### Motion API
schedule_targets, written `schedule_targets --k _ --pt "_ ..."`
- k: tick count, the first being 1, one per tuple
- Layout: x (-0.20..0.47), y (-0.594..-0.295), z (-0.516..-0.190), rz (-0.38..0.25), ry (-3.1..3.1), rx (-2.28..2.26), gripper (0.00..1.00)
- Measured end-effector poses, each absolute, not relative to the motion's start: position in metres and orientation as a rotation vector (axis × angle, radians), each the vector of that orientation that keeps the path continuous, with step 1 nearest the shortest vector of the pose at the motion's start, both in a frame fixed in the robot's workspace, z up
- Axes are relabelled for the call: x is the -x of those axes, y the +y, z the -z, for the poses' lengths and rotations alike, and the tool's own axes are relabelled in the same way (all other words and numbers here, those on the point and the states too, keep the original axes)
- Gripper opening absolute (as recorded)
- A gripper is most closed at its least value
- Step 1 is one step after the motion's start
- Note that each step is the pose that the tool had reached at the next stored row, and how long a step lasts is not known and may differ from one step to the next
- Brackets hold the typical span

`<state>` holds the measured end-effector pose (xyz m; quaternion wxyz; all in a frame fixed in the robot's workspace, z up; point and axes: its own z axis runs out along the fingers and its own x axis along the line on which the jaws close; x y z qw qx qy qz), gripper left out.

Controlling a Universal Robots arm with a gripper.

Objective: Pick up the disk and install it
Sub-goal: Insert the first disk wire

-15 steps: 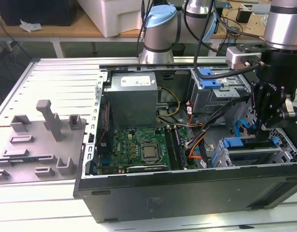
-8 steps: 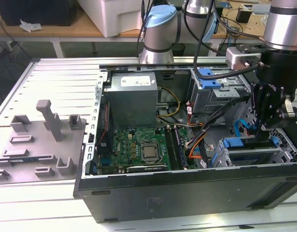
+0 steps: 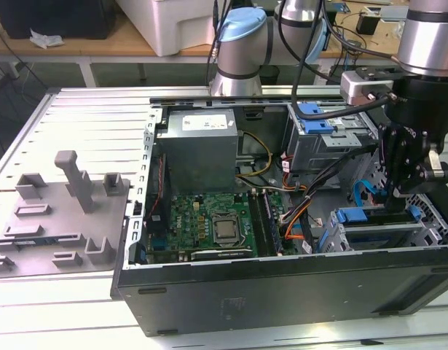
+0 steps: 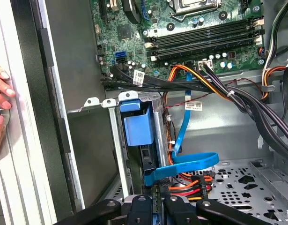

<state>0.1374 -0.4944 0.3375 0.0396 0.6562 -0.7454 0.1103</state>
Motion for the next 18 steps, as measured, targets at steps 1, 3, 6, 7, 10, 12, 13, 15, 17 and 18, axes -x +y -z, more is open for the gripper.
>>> schedule_targets --k 1,3,6,7,10,12,13,15,17,18 --pt "-0.1374 -0.4944 -0.3374 -0.338 -2.285 -2.011 0.17" --pt "-0.1374 -0.4944 -0.3373 -0.338 -2.285 -2.011 0.17" --pt "-0.1374 -0.4939 -0.3372 -0.338 -2.285 -2.011 0.17" --pt "-0.1374 -0.4938 -0.3374 -0.339 -2.284 -2.010 0.17" --pt "-0.1374 -0.4931 -0.3379 -0.342 -2.282 -2.010 0.17" --pt "-0.1374 -0.4930 -0.3379 -0.342 -2.279 -2.012 0.17" --pt "-0.1374 -0.4930 -0.3380 -0.342 -2.277 -2.013 0.17" --pt "-0.1374 -0.4930 -0.3380 -0.342 -2.271 -2.019 0.17" --pt "-0.1374 -0.4930 -0.3380 -0.341 -2.267 -2.024 0.17" --pt "-0.1374 -0.4930 -0.3380 -0.342 -2.249 -2.045 0.17"
